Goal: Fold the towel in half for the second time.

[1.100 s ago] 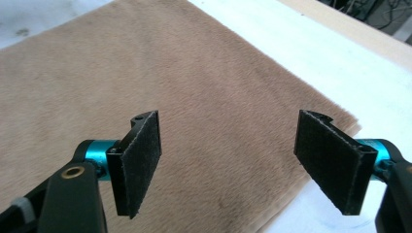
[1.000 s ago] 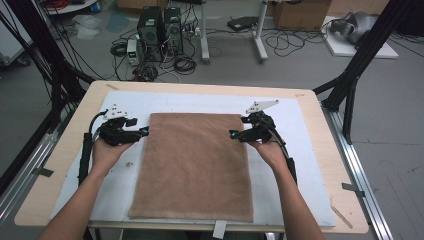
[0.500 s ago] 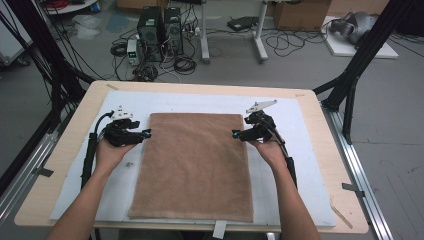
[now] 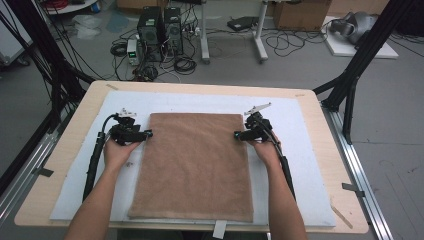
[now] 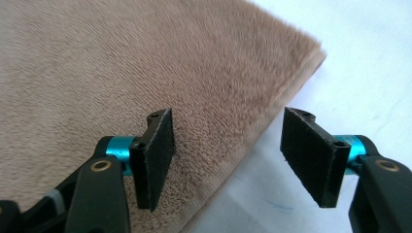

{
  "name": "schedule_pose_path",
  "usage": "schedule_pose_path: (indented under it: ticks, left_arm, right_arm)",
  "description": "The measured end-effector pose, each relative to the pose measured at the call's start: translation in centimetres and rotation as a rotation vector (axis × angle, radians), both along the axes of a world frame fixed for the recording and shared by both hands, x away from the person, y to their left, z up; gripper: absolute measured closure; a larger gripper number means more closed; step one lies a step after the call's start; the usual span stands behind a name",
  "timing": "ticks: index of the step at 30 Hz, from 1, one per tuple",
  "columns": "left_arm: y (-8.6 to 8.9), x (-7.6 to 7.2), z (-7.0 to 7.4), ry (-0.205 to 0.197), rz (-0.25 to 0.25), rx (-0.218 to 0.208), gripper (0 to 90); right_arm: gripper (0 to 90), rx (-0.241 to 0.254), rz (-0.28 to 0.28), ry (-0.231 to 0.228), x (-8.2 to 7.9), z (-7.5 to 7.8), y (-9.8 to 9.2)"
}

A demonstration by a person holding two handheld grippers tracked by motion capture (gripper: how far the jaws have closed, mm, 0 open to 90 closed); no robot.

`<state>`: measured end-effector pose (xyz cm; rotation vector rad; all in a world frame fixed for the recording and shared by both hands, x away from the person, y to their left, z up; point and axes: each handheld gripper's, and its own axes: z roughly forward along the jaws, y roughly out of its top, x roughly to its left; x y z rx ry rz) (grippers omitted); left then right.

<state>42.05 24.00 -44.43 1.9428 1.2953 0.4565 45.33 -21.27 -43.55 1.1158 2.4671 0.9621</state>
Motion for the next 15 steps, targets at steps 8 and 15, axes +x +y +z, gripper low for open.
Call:
schedule_pose_path:
  ticks: [8,15]
  left_arm:
    - [-1.4,-0.3,0.1,-0.005,-0.056,0.0,54.9]
    - [-1.4,-0.2,0.2,0.025,-0.028,-0.012,65.3]
  right_arm:
    - [48.6,0.038,-0.016,0.041,0.1,-0.3,0.0]
    - [68.0,0.101,-0.007,0.093,0.1,-0.3,-0.1]
